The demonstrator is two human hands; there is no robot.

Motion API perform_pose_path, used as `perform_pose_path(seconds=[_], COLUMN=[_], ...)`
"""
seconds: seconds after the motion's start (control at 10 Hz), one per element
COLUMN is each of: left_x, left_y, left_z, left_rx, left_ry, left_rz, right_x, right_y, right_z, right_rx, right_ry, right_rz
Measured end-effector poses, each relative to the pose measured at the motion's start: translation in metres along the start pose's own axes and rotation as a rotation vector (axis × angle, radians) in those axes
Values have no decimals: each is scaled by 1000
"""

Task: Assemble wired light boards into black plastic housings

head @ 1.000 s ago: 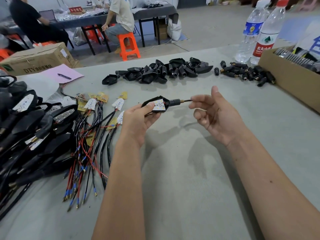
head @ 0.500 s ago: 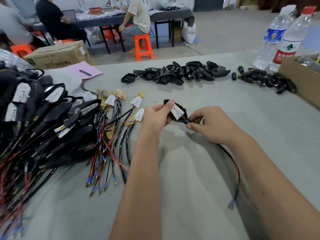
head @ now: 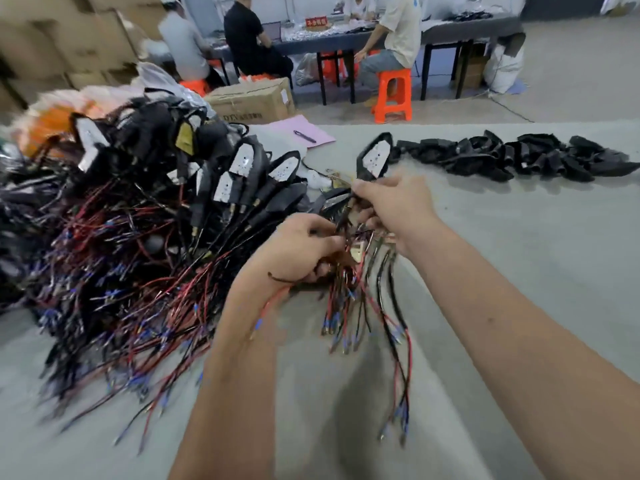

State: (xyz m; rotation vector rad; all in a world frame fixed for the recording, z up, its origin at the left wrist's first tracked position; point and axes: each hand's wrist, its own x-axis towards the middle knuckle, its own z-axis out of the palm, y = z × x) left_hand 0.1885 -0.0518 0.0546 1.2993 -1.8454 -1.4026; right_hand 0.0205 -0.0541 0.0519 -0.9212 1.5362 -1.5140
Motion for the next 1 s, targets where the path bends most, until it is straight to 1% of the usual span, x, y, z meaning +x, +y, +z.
perform_pose_path(seconds=[0.1,0.2,0.3,0.4,0.5,0.6,0.7,0.8,0.9,1.0], left_x=[-18,-34,-41,-45,-49,-53,-55,-54,-41,-26], left_y=[-22,-44,-62,-66,-64,-54,-43,-27,-2,29], left_z=[-55,-98,-123,-128,-134,-139,-136,-122,-87,-36], left_rx=[116,178,371,393,365,307,385,562,638,692], left_ry=[151,327,494,571,589,603,544,596,700,770], left_rz=[-36,-115,-161,-211,-304,-411,-557,-545,-424,-301], right_x=[-4,-1,9,14,22,26,27,22,7,-15], right_y=[-16,-29,-28,-12,-3,-2,-13,-25,-28,-23], right_z=[59,102,121,125,124,120,119,112,84,32], right_rx=[-91,-134,-432,-811,-980,-1062,-1204,-1158,-1040,-640], right_ry=[-44,-21,86,152,-7,-78,-122,-274,-278,-103], right_rz=[-104,-160,-278,-571,-660,-609,-524,-413,-482,-568])
